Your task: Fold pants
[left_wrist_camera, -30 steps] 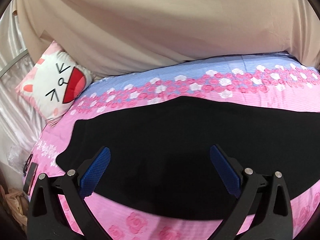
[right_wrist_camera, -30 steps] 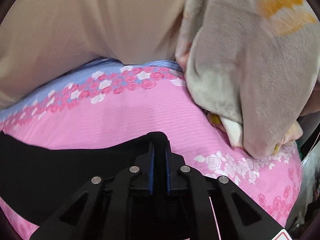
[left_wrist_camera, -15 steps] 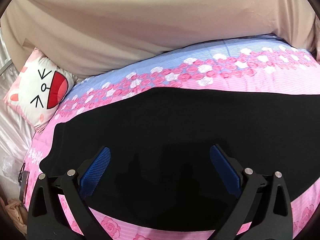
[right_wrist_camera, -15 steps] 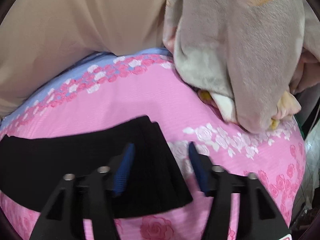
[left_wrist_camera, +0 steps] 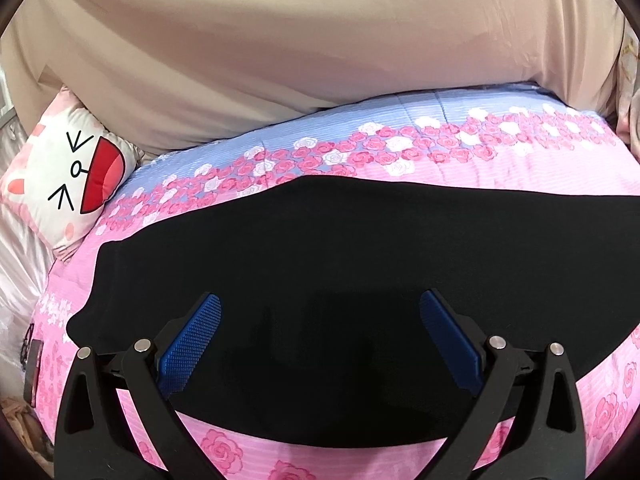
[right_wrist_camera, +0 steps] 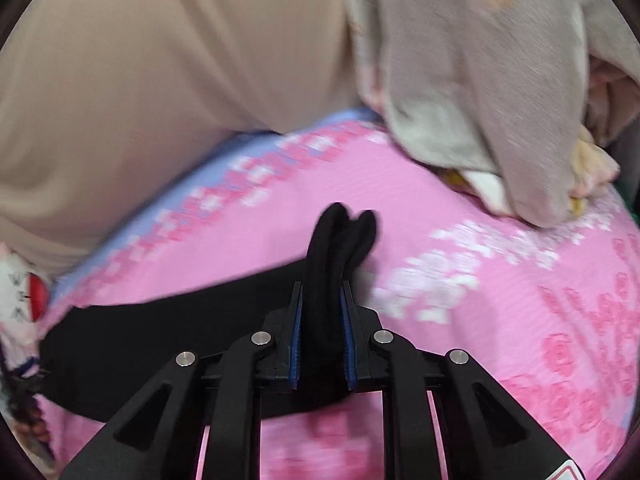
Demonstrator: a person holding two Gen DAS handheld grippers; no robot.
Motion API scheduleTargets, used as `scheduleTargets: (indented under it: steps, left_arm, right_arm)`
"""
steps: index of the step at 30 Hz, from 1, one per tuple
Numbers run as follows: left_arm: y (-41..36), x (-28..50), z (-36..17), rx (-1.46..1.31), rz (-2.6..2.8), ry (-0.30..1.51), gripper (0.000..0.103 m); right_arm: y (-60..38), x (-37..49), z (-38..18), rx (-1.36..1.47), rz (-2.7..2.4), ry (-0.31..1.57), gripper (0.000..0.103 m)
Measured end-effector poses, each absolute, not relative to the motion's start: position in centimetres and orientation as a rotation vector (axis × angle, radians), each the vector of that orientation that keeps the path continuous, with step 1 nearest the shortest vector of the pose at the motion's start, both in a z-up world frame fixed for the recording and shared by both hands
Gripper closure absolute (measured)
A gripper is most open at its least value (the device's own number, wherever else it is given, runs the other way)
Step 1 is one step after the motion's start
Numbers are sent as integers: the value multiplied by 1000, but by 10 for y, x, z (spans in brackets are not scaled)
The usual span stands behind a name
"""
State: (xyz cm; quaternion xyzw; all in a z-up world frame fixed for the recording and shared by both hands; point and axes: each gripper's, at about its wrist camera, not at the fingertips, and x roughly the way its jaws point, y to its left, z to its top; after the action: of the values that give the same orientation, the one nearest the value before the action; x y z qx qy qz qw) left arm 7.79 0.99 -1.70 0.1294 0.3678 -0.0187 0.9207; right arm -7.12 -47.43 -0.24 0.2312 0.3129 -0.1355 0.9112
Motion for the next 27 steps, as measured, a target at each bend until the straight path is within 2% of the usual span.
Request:
scheduleTargets:
  steps: [10,15,16,17,23,25,26,27]
  left_arm:
    - [62,72,-11,173,-42,739,5]
    - [97,68,-12,129,-18,736,5]
    - [104,68,-12,119,-12,737,5]
    - [110,67,-12,113,-8,738,5]
    - [147,63,-14,61,36,743,5]
    - [159,60,-14,48,47,741,5]
    - [163,58,-14,45,49,740,5]
    - [167,57,-15,39,51,743,5]
  right_arm:
    - [-306,13,48,357,123,629,88]
    - [-224,53,41,283,274,690,89]
    - [-203,61,36,270,317,711,91]
    - [-189,63,33,258,343,722,102]
    - [-113,80,12,120,375,799,102]
    - [-116,74,16,77,309,786,90]
    - [-122,67,21,40,256,775,65]
    - [-128,60,24,-1,210,769,32]
